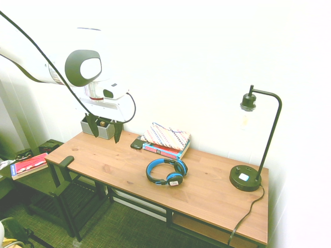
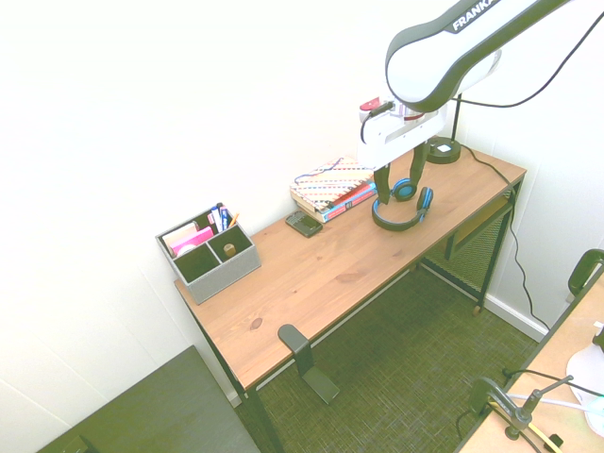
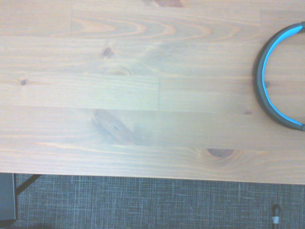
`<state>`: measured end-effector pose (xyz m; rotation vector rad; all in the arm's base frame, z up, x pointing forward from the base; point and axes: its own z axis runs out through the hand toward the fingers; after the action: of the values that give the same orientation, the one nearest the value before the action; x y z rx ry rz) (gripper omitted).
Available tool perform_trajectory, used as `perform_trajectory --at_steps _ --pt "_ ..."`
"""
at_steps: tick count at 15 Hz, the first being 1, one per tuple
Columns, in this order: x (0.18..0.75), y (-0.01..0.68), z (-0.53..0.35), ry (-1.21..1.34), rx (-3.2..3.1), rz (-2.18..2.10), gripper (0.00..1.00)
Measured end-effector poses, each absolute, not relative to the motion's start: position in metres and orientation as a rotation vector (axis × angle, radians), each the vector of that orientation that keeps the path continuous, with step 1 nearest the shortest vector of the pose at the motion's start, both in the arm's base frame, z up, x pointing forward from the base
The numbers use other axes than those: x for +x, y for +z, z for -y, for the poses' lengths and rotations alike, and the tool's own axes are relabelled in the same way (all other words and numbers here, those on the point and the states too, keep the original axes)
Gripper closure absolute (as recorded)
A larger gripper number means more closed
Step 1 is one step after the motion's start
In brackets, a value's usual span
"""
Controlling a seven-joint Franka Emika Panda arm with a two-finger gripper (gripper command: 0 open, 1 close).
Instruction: Hang the headphone
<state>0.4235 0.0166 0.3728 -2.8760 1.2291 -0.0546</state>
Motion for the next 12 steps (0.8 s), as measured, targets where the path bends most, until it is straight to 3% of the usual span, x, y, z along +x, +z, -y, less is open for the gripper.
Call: perform_trajectory --at_steps 6,12 --pt "0.436 0.366 0.004 -0.165 -2.949 -1.166 0.0" --pt "0.467 0.279 0.036 -0.259 -3.046 -0.996 0.0"
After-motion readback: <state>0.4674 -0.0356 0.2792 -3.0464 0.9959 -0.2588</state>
